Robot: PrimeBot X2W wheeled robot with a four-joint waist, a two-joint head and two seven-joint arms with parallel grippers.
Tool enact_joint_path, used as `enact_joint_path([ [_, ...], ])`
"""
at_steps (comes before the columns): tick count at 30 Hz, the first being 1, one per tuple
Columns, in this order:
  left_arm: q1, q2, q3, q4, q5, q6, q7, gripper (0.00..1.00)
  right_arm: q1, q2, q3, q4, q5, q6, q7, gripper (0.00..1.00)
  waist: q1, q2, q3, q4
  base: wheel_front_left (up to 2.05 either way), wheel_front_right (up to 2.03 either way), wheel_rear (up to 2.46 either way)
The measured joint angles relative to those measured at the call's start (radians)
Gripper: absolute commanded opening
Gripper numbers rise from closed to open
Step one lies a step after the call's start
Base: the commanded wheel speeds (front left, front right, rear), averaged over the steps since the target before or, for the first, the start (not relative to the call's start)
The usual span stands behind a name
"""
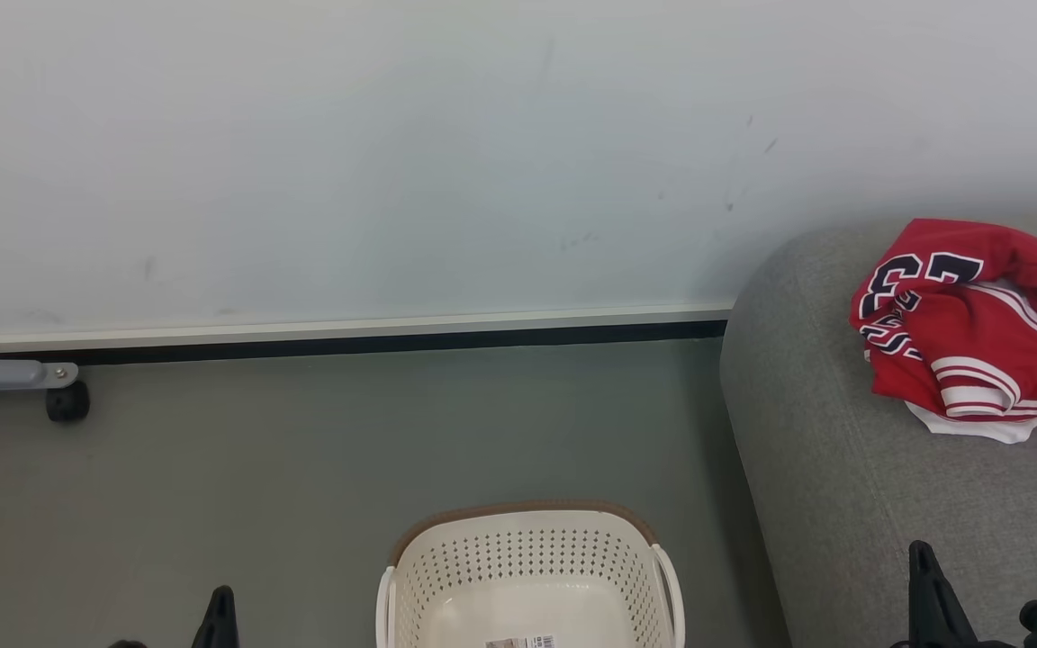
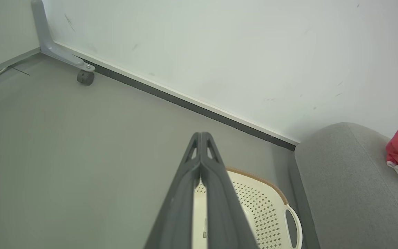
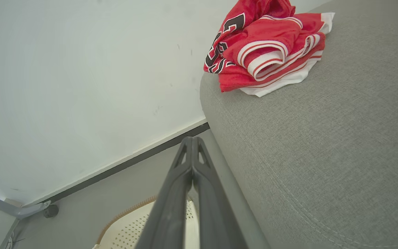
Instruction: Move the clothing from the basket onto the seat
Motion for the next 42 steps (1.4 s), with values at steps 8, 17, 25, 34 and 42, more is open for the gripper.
enact_joint_path([
  [8,-0.018,-0.008,0.021,0.002,-0.100,-0.023,0.030,0.00,-0.020,0.008,-0.023,0.008,0.114,0.017,0.030,0.00,0.0000,0.0000,0.003,-0.002,0.00,0.00,0.00],
  [17,-0.040,-0.017,0.045,0.005,-0.218,-0.044,0.064,0.00,-0.041,0.015,-0.048,0.021,0.240,0.043,0.065,0.00,0.0000,0.0000,0.006,-0.004,0.00,0.00,0.00],
  [25,-0.055,-0.026,0.062,0.008,-0.329,-0.067,0.090,0.00,-0.052,0.024,-0.070,0.035,0.354,0.060,0.092,0.00,0.0001,0.0000,0.008,-0.006,0.00,0.00,0.00],
  [34,-0.070,-0.033,0.085,0.010,-0.449,-0.087,0.126,0.00,-0.067,0.031,-0.095,0.045,0.480,0.079,0.126,0.00,0.0000,0.0000,0.012,-0.009,0.00,0.00,0.00],
  [42,-0.085,-0.042,0.105,0.012,-0.554,-0.109,0.151,0.00,-0.085,0.038,-0.117,0.058,0.593,0.101,0.153,0.00,0.0000,0.0000,0.014,-0.011,0.00,0.00,0.00],
])
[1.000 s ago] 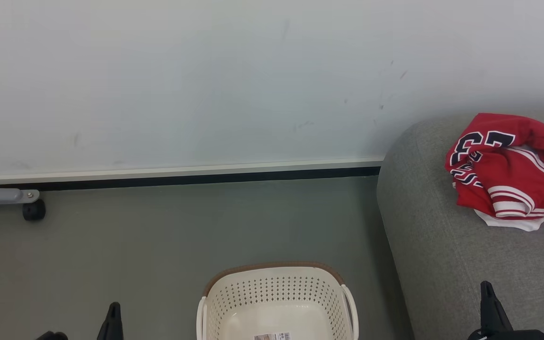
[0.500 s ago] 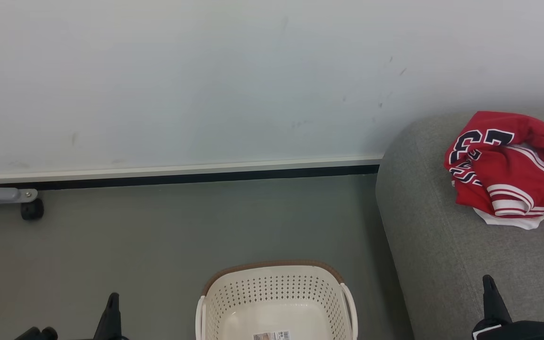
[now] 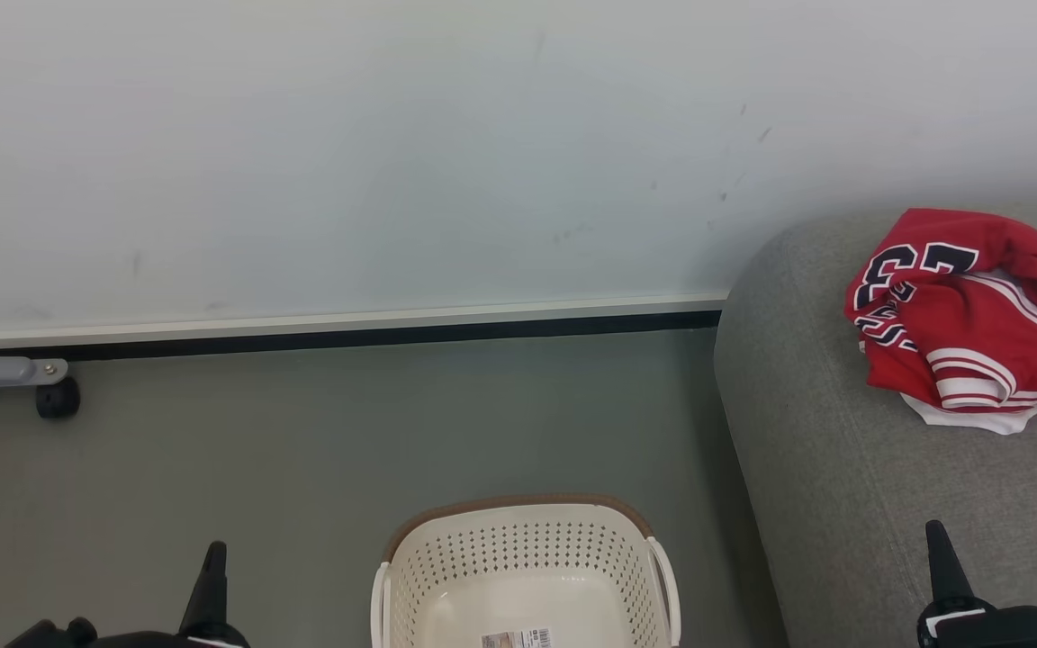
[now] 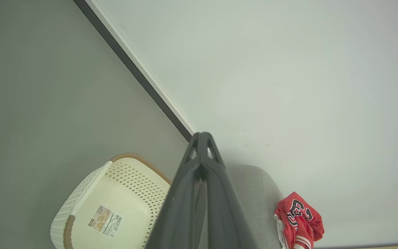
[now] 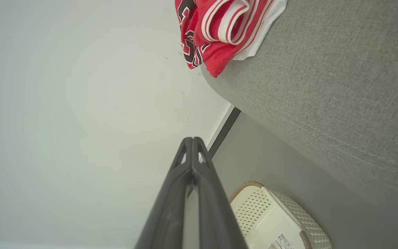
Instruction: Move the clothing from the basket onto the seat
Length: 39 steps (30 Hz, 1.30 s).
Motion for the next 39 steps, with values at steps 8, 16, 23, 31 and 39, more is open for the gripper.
enact_joint_path([
  [8,-0.016,-0.008,0.018,0.002,-0.098,-0.021,0.028,0.00,-0.019,0.007,-0.021,0.010,0.111,0.021,0.028,0.00,0.0000,0.0000,0.003,-0.002,0.00,0.00,0.00],
  [16,-0.037,-0.015,0.040,0.005,-0.207,-0.039,0.058,0.00,-0.039,0.012,-0.043,0.018,0.219,0.039,0.053,0.00,0.0000,0.0000,0.005,-0.004,0.00,0.00,0.00],
  [23,-0.056,-0.022,0.054,0.007,-0.294,-0.057,0.082,0.00,-0.049,0.020,-0.062,0.032,0.320,0.056,0.080,0.00,0.0000,0.0000,0.008,-0.006,0.00,0.00,0.00],
  [31,-0.071,-0.031,0.075,0.011,-0.402,-0.075,0.110,0.00,-0.064,0.026,-0.082,0.042,0.431,0.074,0.106,0.00,0.0000,0.0000,0.010,-0.008,0.00,0.00,0.00],
  [39,-0.077,-0.033,0.079,0.011,-0.428,-0.083,0.115,0.00,-0.077,0.027,-0.086,0.044,0.449,0.079,0.113,0.00,0.0000,-0.0001,0.011,-0.008,0.00,0.00,0.00],
])
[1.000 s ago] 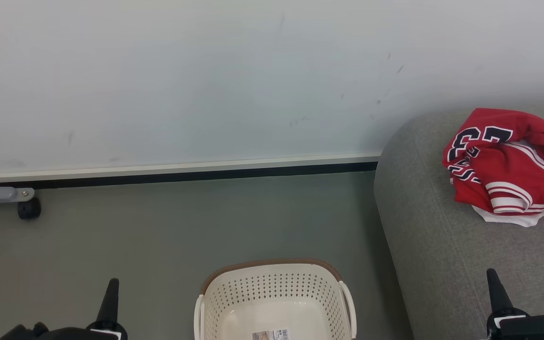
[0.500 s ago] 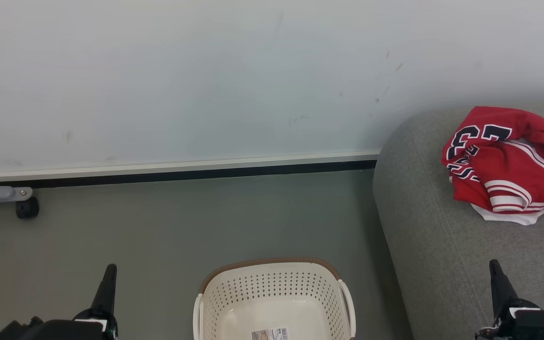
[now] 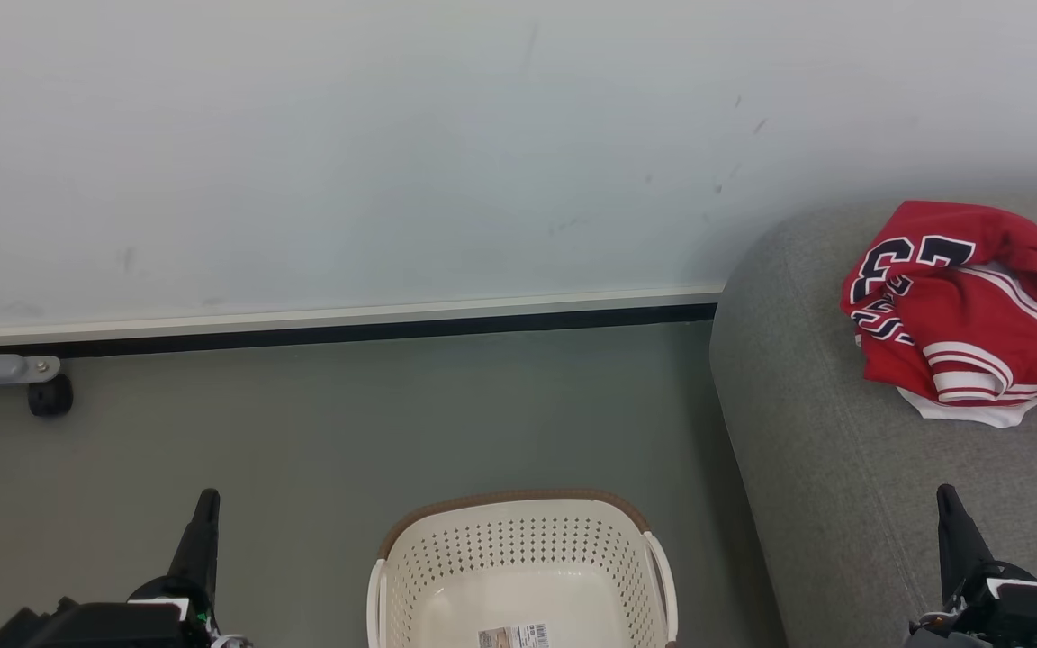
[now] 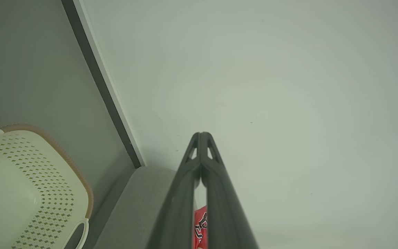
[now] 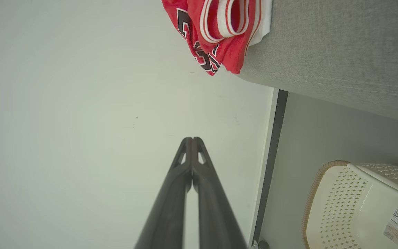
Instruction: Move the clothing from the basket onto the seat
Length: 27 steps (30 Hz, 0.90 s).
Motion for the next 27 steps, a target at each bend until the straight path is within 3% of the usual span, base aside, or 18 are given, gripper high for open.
enact_joint_path([
  [27,0.000,0.000,0.000,0.000,-0.001,0.000,0.000,0.00,0.000,0.000,0.000,0.000,0.000,0.000,0.000,0.00,0.0000,0.0000,0.000,0.000,0.00,0.00,0.00],
])
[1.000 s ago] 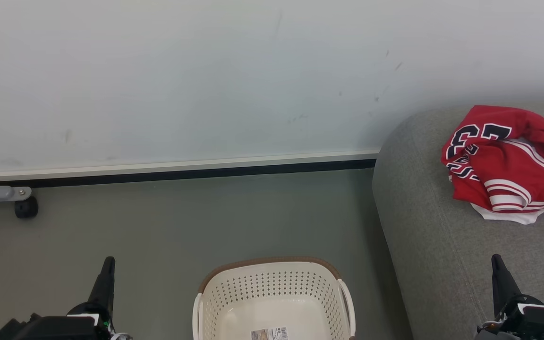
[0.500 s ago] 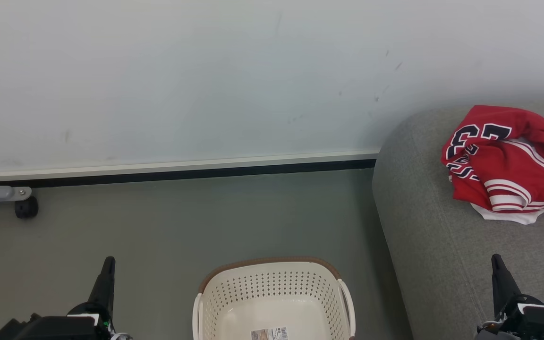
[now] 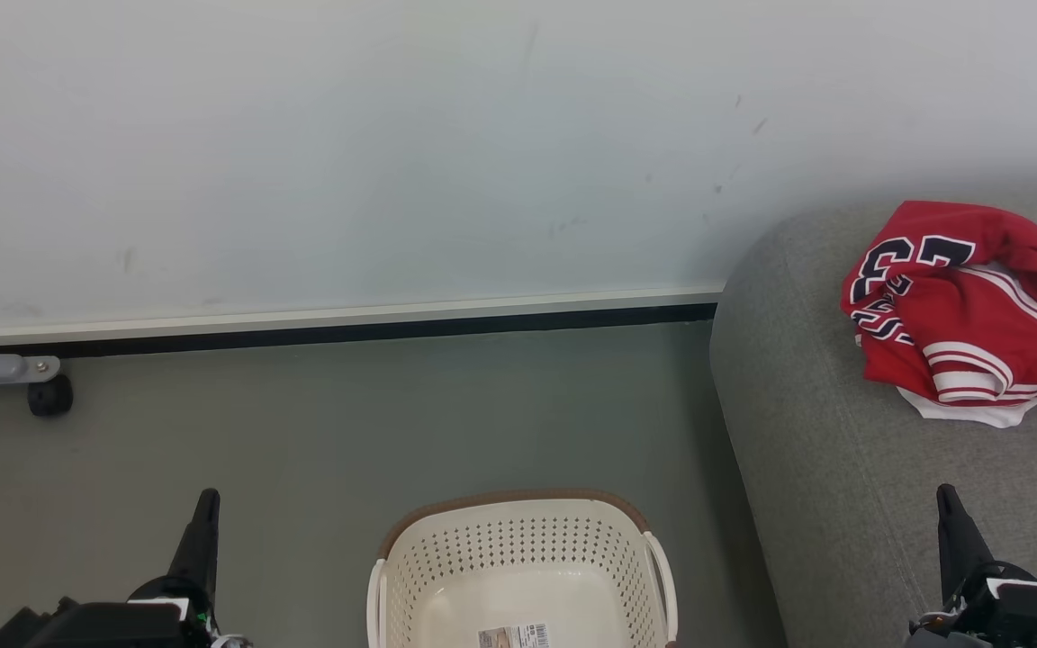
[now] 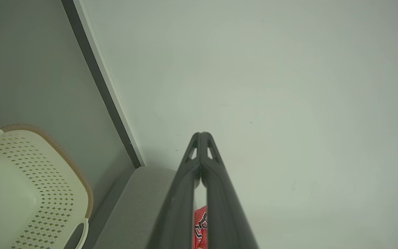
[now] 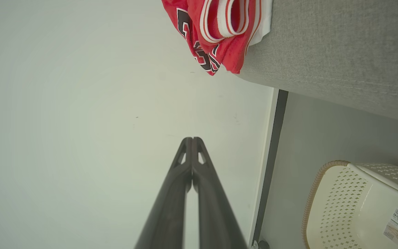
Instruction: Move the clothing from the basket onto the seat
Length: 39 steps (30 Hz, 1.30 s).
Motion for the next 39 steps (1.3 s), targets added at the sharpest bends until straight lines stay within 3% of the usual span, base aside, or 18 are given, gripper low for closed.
enact_joint_path([
  [39,0.000,0.000,0.000,0.000,0.000,0.000,0.000,0.00,0.000,0.000,0.000,-0.001,0.000,0.000,0.000,0.00,0.0000,0.0000,0.000,0.000,0.00,0.00,0.00],
])
